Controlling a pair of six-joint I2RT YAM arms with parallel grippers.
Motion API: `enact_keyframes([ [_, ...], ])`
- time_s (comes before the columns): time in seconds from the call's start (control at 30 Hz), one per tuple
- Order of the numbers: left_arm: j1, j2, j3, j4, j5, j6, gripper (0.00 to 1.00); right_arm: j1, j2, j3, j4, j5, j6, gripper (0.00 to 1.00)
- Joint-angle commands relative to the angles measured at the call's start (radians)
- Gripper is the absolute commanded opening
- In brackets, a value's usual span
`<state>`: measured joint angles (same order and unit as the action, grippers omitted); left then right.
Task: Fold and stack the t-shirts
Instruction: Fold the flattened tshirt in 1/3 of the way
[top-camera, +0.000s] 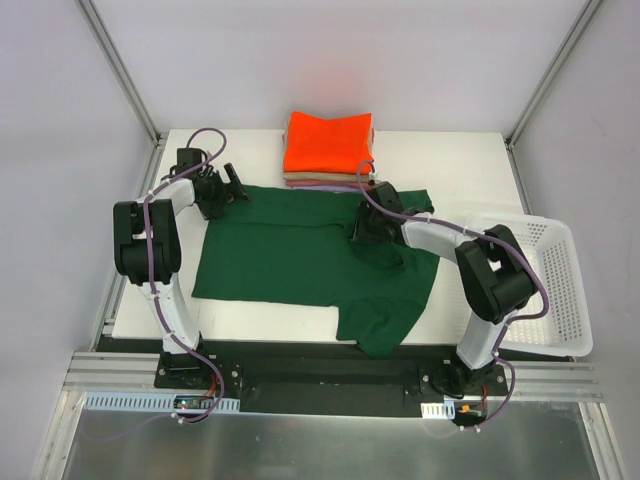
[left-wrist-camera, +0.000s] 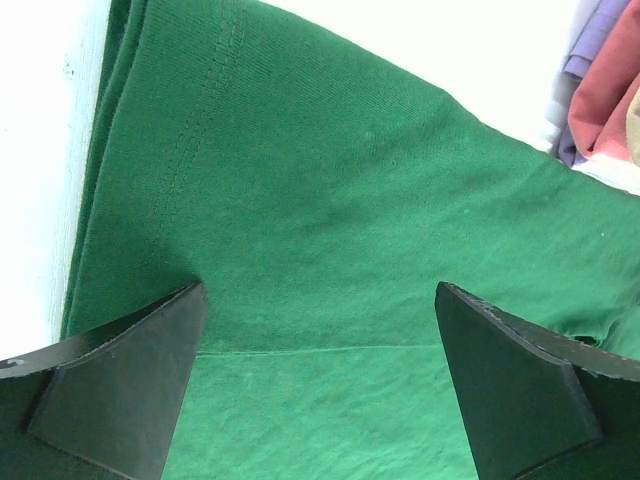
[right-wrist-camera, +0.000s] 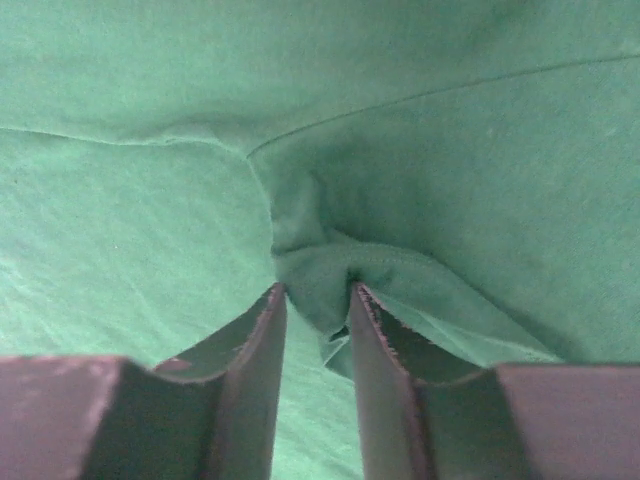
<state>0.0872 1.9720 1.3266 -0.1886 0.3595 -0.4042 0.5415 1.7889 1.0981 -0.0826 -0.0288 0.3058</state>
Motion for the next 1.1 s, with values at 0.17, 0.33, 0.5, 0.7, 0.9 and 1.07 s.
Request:
enact_keyframes([
  [0.17, 0.020, 0.014, -0.007, -0.071, -0.022, 0.021, 0.99, 0.115, -0.065, -0.007, -0.046, 0.214, 0.079, 0.23],
  [0.33, 0.022, 0.014, -0.007, -0.071, -0.022, 0.019, 0.99, 0.184, -0.056, -0.006, -0.069, 0.280, 0.117, 0.29],
  [0.5, 0.023, 0.013, -0.009, -0.071, -0.022, 0.018, 0.99, 0.238, -0.080, -0.006, -0.082, 0.258, 0.128, 0.44],
  [0.7, 0.026, 0.014, -0.010, -0.071, -0.021, 0.011, 0.99, 0.247, -0.199, -0.055, -0.152, 0.321, 0.107, 0.86],
  [0.9, 0.029, 0.013, -0.012, -0.072, -0.019, 0.005, 0.99, 0.125, -0.303, -0.124, -0.204, 0.283, 0.078, 0.96],
  [1.07, 0.031, 0.016, -0.013, -0.078, -0.022, 0.005, 0.99, -0.012, -0.229, -0.121, -0.184, 0.150, 0.020, 0.96],
])
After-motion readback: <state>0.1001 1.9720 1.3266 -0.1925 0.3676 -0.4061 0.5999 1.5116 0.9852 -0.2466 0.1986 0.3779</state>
